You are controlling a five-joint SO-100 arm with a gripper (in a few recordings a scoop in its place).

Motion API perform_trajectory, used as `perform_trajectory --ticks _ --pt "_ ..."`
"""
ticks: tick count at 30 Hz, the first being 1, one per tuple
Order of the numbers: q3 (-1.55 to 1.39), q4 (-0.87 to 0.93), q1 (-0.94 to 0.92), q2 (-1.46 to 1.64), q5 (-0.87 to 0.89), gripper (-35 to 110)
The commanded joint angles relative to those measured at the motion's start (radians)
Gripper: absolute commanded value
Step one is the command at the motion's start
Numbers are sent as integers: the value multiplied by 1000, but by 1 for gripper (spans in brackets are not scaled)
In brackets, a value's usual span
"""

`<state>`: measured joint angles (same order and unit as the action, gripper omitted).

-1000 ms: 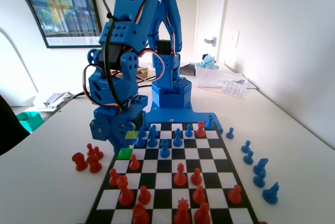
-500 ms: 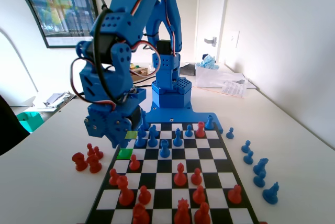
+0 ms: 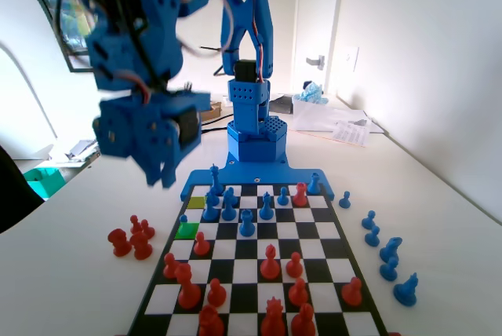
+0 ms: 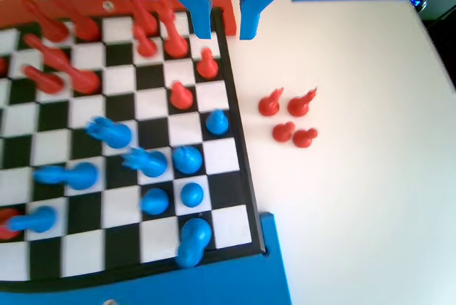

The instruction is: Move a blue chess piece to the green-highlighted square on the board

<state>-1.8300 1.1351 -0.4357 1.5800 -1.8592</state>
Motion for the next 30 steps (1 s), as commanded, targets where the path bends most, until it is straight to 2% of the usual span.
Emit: perform_trajectory --ticks 1,21,30 --pt "51 64 41 222 20 8" --pt "8 460 308 785 98 7" --pt "-63 558 402 1003 97 7"
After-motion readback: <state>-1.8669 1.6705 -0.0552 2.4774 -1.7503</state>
